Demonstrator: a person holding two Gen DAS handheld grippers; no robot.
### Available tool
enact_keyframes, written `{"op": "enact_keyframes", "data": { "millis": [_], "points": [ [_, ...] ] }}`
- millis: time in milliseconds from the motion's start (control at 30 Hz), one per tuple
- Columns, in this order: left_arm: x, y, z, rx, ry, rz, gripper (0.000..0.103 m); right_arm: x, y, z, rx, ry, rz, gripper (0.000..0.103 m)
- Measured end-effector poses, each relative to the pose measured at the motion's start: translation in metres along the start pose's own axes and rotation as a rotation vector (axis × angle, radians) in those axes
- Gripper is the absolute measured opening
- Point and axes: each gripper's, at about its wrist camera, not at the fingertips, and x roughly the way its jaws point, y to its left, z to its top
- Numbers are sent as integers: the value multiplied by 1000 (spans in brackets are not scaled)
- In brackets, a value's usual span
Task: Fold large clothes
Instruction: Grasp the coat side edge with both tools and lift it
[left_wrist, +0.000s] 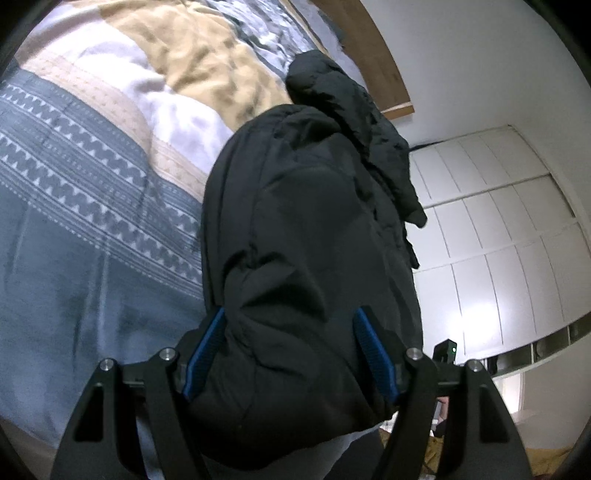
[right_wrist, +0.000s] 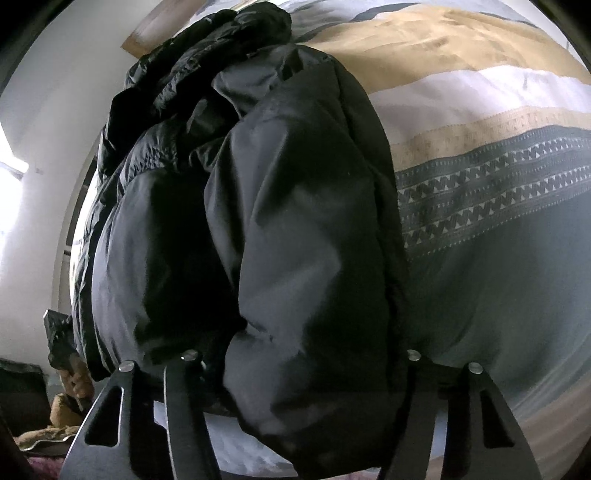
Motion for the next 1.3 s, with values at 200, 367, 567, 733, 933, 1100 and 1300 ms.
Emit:
{"op": "enact_keyframes", "data": {
  "millis": [200,367,567,733,933,1100,1300],
  "points": [
    [2,-3,-6,11,5,-7,61,-3,0,-3,7,2,17,46],
    [0,1,-7,16,0,-26,48,-5,0,-6,10,-8,40,35],
    [-3,-1,-12,15,-1,-9,34,-5,-2,-10,9,-19,79,24],
    [-1,-13,-13,40,-4,19,24,-7,-3,-11,2,-36,92,19],
    [1,-27,-13,77,-1,46,21,-10,0,-13,-12,-63,82,15],
    [2,-33,-12,93,-3,49,19,-12,3,-12,-20,-76,65,13],
    [2,-39,-11,120,-10,53,17,-13,6,-12,-17,-85,47,13]
  ]
}}
